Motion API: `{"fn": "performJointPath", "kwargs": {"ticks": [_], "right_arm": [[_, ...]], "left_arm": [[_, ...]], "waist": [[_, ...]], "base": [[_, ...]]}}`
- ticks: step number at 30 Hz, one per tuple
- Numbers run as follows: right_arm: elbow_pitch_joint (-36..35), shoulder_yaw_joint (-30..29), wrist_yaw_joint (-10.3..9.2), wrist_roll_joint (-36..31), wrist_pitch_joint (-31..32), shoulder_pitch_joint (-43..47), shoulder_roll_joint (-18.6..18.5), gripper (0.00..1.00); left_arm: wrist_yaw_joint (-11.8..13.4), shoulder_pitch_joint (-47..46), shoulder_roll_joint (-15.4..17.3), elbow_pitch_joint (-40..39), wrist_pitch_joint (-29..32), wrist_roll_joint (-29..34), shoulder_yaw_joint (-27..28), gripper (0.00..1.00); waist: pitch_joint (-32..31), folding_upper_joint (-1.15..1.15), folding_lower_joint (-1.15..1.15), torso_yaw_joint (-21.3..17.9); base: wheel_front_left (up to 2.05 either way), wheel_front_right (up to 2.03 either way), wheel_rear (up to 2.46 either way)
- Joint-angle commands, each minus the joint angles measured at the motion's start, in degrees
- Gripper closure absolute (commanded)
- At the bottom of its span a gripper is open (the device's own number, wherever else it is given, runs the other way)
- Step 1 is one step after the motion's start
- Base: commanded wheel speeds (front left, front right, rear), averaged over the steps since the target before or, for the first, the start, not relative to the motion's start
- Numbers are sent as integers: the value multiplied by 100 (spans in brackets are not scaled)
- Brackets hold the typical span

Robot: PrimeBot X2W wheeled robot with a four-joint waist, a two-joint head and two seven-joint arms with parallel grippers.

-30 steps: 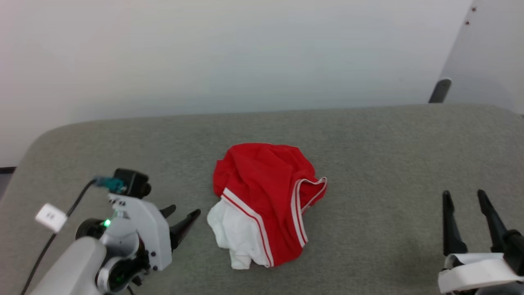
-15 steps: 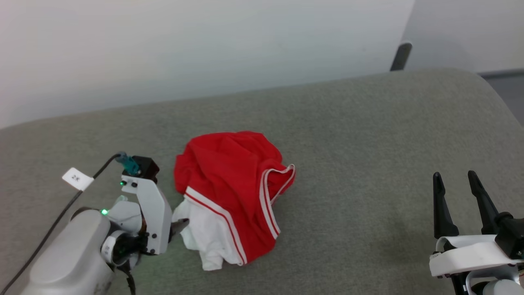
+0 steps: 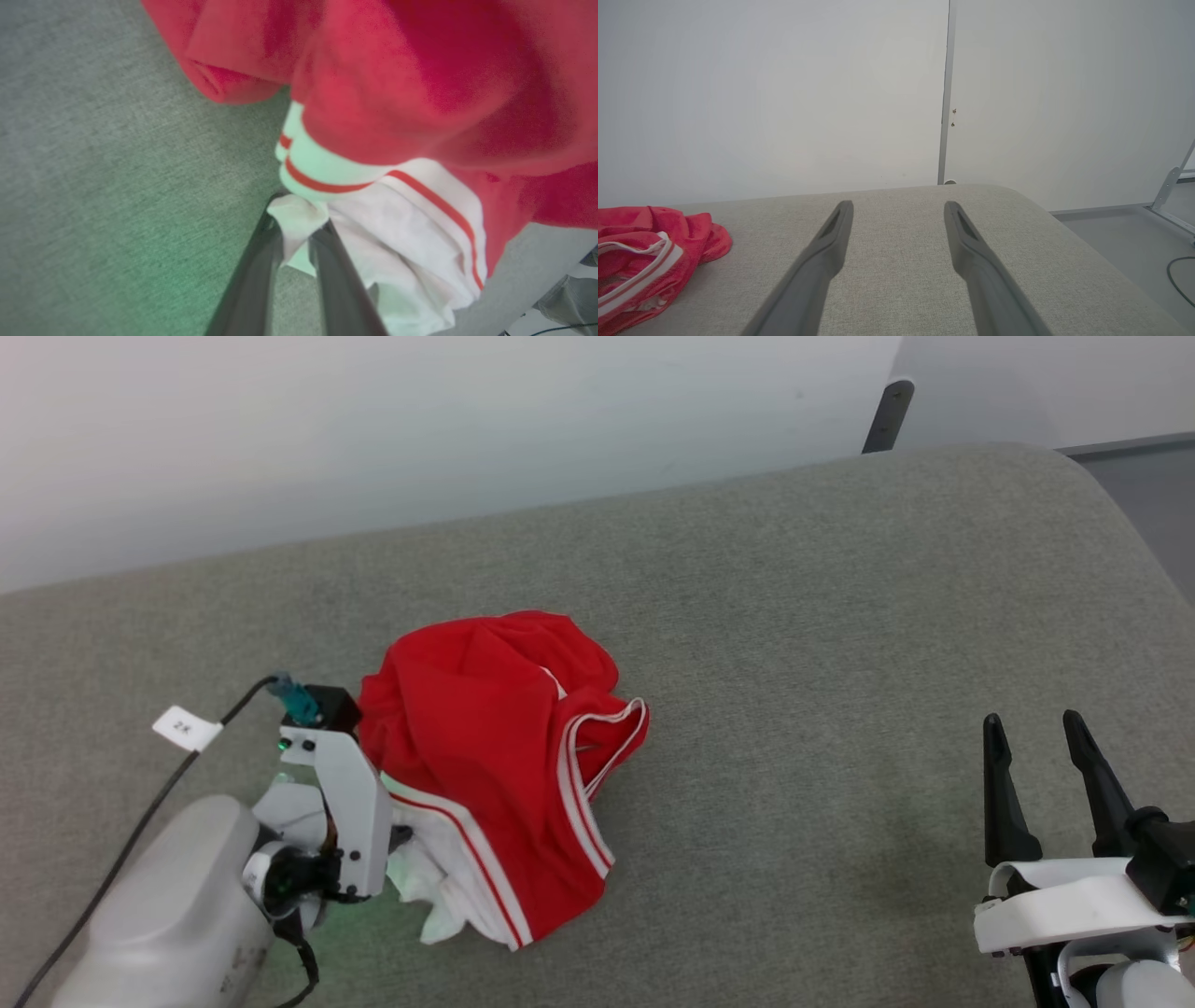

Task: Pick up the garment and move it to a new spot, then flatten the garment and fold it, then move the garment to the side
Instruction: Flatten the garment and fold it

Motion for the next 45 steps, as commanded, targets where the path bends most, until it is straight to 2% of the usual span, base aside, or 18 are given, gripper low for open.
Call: {"fn": "performJointPath", "kwargs": {"ticks": [1,10,17,23,27,32,35,44,45], "right_arm": [[5,-20,0,-9,-29,-79,12,0],[-1,-161,0,-87,-29,76,-31,0],[-23,-197,0,-126,-29,162,-65,0],[-22,-140,0,-164,-28,123,-91,0],[-11,-107,0,-143,-28,83,-120,0],[-14,-17,0,-131,-28,24,-145,0],[-9,1,0,-115,-28,-8,-163,0],[13,44,0,-94,-28,-81,-177,0],[17,46,0,-98,-28,-85,-183,0]], "left_arm": [[-31,38,-51,103,55,-56,-55,100],[-71,-297,214,42,259,-97,-107,100],[51,-340,748,-468,474,17,-86,100],[124,-339,1381,-798,576,206,-35,100],[169,-252,1675,-839,593,317,-58,100],[72,-205,1939,-650,378,513,-140,100],[39,-157,1928,-392,229,481,-154,100],[3,-135,1432,457,-158,271,-144,100],[5,-160,1385,558,-195,235,-123,98]], "waist": [[-2,0,0,26],[-157,0,0,315],[-233,0,0,603],[-206,0,0,721],[-165,0,0,738],[-75,0,0,644],[-9,0,0,566],[149,0,0,450],[153,0,0,451]], "base": [[0,0,0],[0,0,0],[0,0,0],[0,0,0],[0,0,0],[0,0,0],[0,0,0],[0,0,0],[0,0,0]]}}
